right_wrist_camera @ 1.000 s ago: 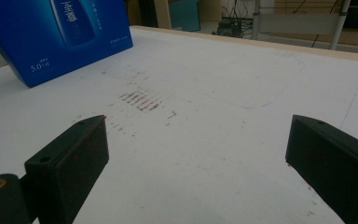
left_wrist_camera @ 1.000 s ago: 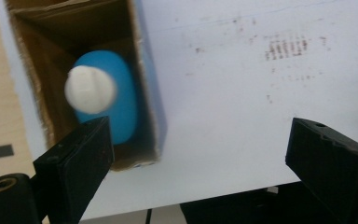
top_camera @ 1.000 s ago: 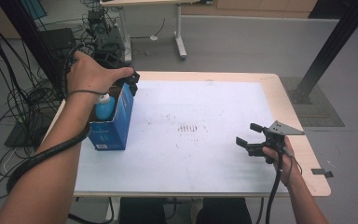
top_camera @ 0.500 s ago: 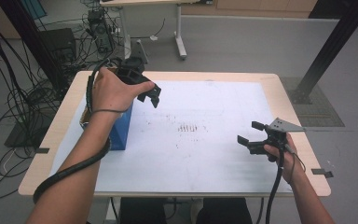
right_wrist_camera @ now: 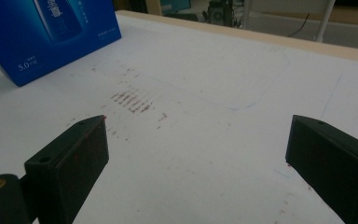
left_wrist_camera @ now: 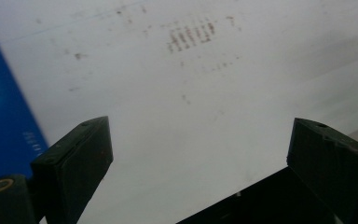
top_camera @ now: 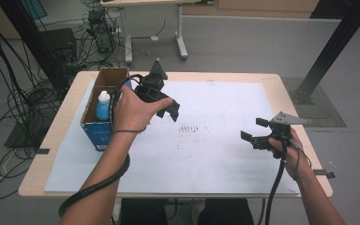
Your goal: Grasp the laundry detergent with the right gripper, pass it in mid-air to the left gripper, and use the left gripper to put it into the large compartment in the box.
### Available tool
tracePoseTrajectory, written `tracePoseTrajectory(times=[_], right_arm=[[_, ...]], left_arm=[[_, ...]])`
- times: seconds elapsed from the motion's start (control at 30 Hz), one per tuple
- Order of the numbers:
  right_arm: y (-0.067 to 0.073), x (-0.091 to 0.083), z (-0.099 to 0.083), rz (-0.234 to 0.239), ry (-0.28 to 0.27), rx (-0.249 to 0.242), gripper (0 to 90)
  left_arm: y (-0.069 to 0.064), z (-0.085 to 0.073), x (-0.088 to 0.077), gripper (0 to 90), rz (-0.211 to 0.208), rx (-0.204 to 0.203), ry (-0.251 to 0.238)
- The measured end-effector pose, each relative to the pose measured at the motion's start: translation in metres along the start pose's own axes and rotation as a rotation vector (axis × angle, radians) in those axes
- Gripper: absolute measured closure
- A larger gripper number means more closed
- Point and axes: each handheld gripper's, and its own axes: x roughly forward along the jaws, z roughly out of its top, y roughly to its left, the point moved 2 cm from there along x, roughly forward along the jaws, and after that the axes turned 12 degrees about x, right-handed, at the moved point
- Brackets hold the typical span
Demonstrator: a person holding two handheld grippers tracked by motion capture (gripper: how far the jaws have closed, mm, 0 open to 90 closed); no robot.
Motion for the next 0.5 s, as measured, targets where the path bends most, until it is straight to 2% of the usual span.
tracePoseTrajectory(times=[0.13, 0.27, 0.47, 0.5], right_arm=[[0.005, 0.001, 0.011, -0.039, 0.041, 0.032, 5.6], [0.007, 0.002, 0.018, -0.066, 0.060, 0.061, 5.6], [0.009, 0.002, 0.029, -0.083, 0.078, 0.087, 5.6], [0.009, 0.003, 0.031, -0.085, 0.081, 0.086, 5.6]], left_arm=[[-0.002, -0.006, 0.014, 7.1, 0.000, -0.003, 0.001], [-0.005, -0.012, 0.027, 7.1, -0.002, -0.001, 0.002], [-0.013, -0.021, 0.044, 7.1, -0.004, 0.007, -0.015], [-0.013, -0.022, 0.048, 7.2, -0.017, 0.010, -0.019]])
